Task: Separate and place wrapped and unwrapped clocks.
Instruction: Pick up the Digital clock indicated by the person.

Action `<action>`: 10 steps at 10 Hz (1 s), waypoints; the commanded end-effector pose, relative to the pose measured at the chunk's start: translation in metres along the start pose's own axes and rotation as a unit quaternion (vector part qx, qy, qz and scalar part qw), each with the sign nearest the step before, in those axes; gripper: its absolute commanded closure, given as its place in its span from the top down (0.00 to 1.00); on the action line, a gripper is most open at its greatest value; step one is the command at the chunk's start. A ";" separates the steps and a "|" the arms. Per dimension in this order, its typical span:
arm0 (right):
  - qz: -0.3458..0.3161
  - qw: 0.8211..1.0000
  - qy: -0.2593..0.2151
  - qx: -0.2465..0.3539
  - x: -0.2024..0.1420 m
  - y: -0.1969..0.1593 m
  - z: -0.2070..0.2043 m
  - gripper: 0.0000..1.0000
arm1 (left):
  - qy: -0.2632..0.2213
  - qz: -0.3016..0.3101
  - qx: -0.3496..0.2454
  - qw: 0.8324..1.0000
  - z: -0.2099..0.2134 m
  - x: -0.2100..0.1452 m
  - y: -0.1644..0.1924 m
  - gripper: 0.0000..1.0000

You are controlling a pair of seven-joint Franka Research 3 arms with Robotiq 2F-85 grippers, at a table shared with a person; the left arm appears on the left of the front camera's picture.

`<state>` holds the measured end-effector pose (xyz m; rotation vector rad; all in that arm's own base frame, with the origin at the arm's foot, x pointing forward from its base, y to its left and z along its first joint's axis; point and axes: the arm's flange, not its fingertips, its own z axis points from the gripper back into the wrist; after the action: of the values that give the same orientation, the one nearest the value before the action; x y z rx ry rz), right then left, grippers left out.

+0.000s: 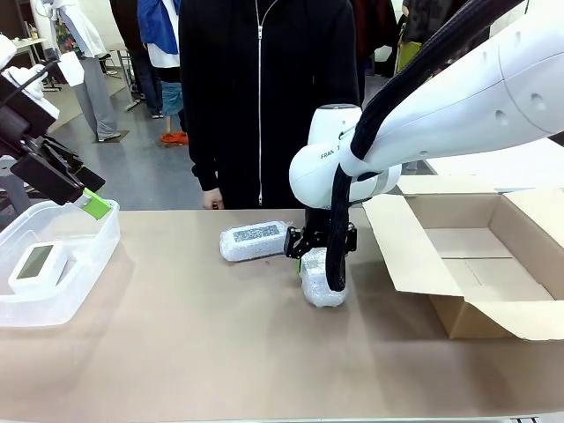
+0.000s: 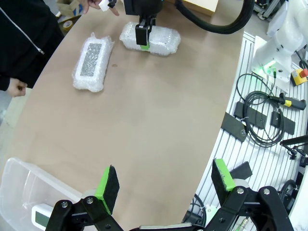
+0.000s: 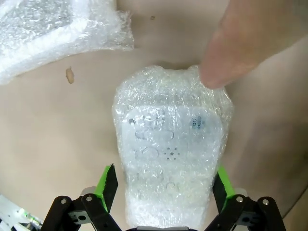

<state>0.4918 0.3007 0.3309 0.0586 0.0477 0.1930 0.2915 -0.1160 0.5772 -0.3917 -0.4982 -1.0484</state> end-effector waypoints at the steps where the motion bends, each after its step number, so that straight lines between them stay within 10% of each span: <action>1: -0.023 1.000 0.013 -0.014 0.011 0.007 -0.009 1.00 | 0.003 0.003 0.005 1.000 0.000 0.002 0.000 1.00; 6: -0.018 1.000 0.022 -0.003 0.009 0.006 -0.015 1.00 | 0.003 0.003 0.005 1.000 0.000 0.002 0.000 1.00; 10: -0.032 0.999 0.028 -0.003 0.004 0.005 -0.006 0.61 | 0.003 0.003 0.005 1.000 0.000 0.002 0.000 1.00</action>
<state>0.4973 0.3040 0.3271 0.0471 0.0863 0.1675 0.2915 -0.1160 0.5772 -0.3917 -0.4982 -1.0484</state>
